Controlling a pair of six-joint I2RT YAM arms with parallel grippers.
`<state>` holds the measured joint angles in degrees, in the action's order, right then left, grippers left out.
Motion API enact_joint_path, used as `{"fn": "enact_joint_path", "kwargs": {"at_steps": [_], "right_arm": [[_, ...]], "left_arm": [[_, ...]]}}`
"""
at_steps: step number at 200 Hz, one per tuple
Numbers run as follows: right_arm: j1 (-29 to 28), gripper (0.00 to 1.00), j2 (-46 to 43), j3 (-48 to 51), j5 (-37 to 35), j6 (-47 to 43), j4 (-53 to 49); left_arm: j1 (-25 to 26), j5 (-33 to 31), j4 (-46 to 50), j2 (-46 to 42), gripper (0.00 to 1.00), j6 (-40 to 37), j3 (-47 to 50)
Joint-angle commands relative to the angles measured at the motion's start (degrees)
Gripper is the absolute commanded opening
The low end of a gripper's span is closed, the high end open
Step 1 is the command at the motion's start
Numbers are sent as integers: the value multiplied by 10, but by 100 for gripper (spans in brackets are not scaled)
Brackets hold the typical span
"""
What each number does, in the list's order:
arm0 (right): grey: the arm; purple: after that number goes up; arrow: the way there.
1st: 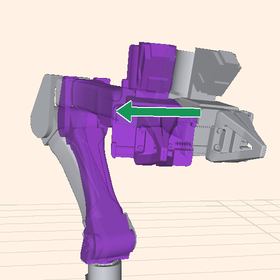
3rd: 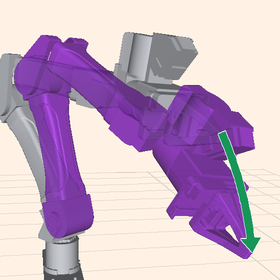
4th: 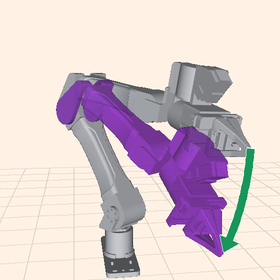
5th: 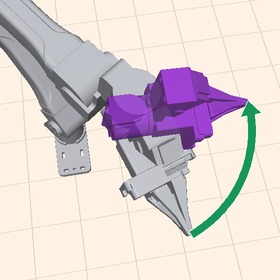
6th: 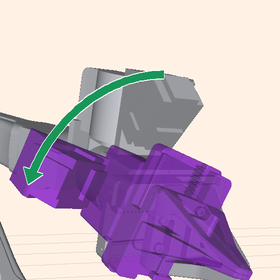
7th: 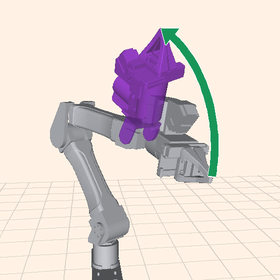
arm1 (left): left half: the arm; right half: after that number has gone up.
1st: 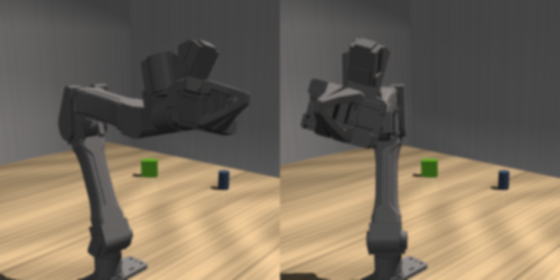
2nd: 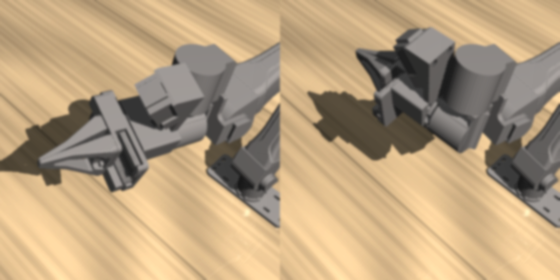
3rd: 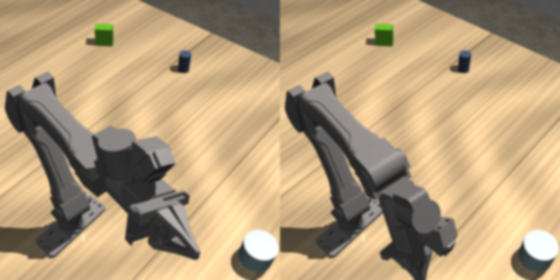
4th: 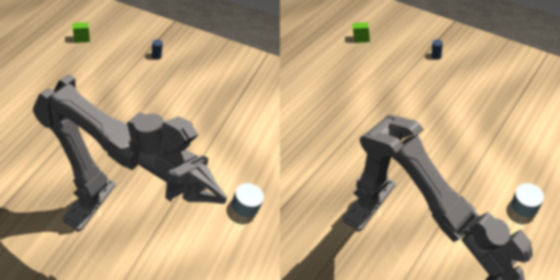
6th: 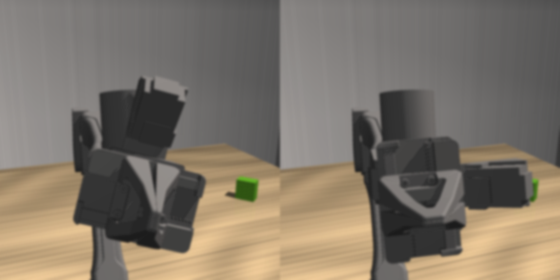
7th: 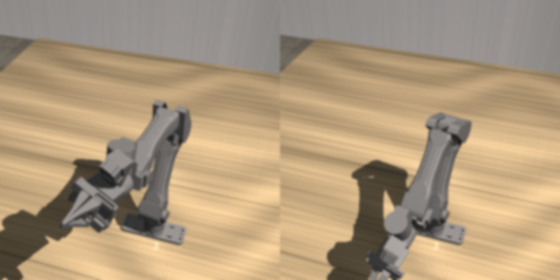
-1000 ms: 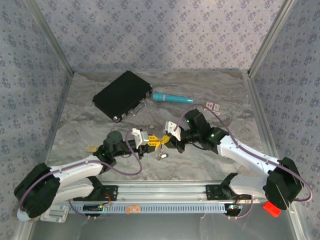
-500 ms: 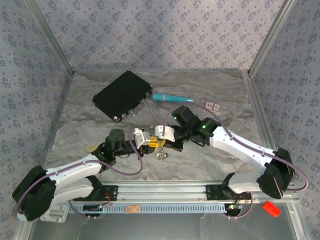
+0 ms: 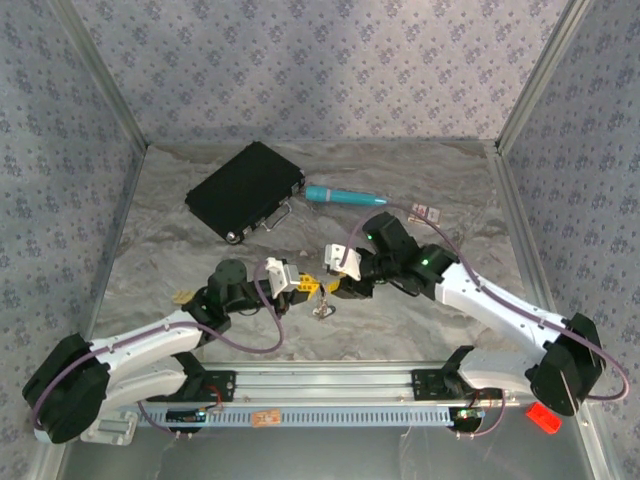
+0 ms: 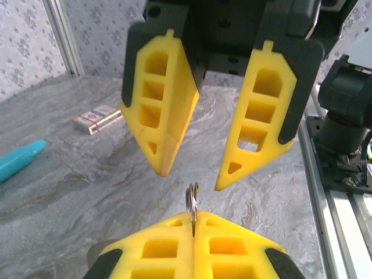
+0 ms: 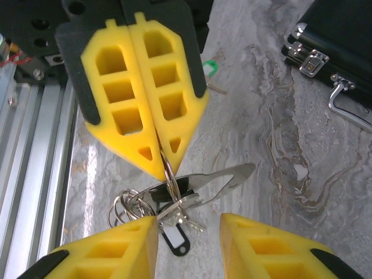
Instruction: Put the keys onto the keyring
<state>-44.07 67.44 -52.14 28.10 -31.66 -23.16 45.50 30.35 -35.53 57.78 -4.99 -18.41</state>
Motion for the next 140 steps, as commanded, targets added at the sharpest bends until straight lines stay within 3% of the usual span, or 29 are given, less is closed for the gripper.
{"fn": "enact_joint_path", "kwargs": {"at_steps": [1, 53, 92, 124, 135, 140], "right_arm": [[0, 34, -9, 25, 35, 61, 75], [-1, 31, 0, 41, 46, 77, 116], [-1, 17, 6, 36, 62, 77, 117], [-2, 0, 8, 28, 72, 72, 106], [-2, 0, 9, 17, 64, 61, 86], [-4, 0, 9, 11, 57, 53, 74]], "left_arm": [[1, 3, -69, -10, 0, 24, 13], [1, 7, -89, -15, 0, 38, 22], [2, 12, -100, -12, 0, 44, 22], [2, 6, -87, -16, 0, 41, 16], [1, -17, -60, -20, 10, 36, 9], [1, -29, -43, -23, 18, 31, 5]]}}
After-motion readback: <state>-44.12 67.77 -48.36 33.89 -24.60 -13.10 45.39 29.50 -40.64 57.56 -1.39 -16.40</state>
